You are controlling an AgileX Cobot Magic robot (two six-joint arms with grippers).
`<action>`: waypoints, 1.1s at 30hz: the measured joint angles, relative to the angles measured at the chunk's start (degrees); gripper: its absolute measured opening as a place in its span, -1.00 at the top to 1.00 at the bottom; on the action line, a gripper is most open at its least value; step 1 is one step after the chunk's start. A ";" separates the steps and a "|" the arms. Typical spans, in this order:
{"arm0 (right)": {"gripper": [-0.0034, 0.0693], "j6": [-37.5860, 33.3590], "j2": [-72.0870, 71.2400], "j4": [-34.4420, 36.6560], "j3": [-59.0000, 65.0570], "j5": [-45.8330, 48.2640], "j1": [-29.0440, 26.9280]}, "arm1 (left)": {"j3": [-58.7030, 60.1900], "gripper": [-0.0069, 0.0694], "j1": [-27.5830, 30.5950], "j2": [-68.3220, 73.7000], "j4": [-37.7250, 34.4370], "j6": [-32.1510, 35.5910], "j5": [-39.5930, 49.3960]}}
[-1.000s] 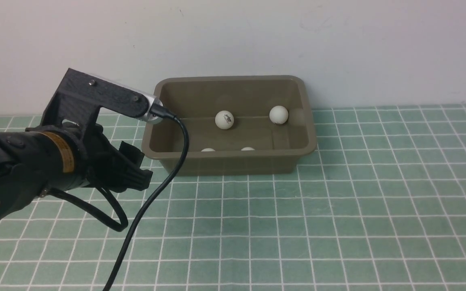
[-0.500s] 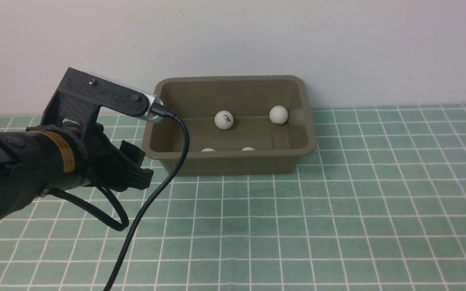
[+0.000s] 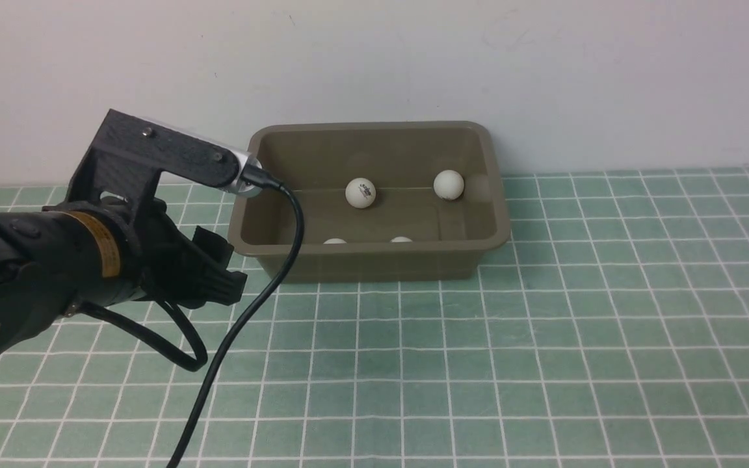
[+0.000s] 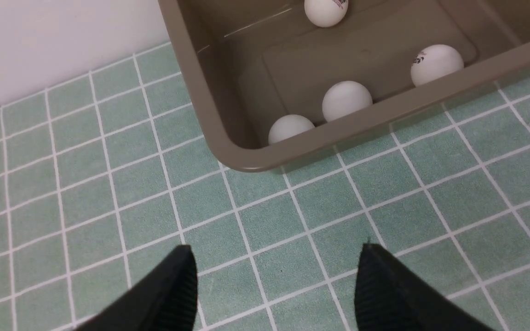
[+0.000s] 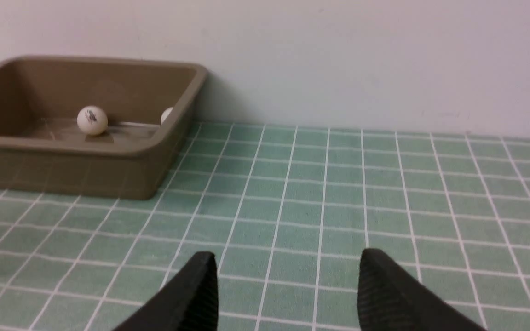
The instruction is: Put the table tennis balls in the box on the green coffee tablecloth.
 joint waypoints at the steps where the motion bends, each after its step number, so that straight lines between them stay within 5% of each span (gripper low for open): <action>1: -0.14 0.00 -0.33 -0.02 0.00 -0.16 -0.06 | 0.00 -0.27 0.00 0.00 -0.06 0.00 0.00; 33: -0.14 0.05 -7.12 -5.67 15.80 -6.43 -0.61 | 0.00 -0.27 0.00 0.00 -2.43 -0.14 0.00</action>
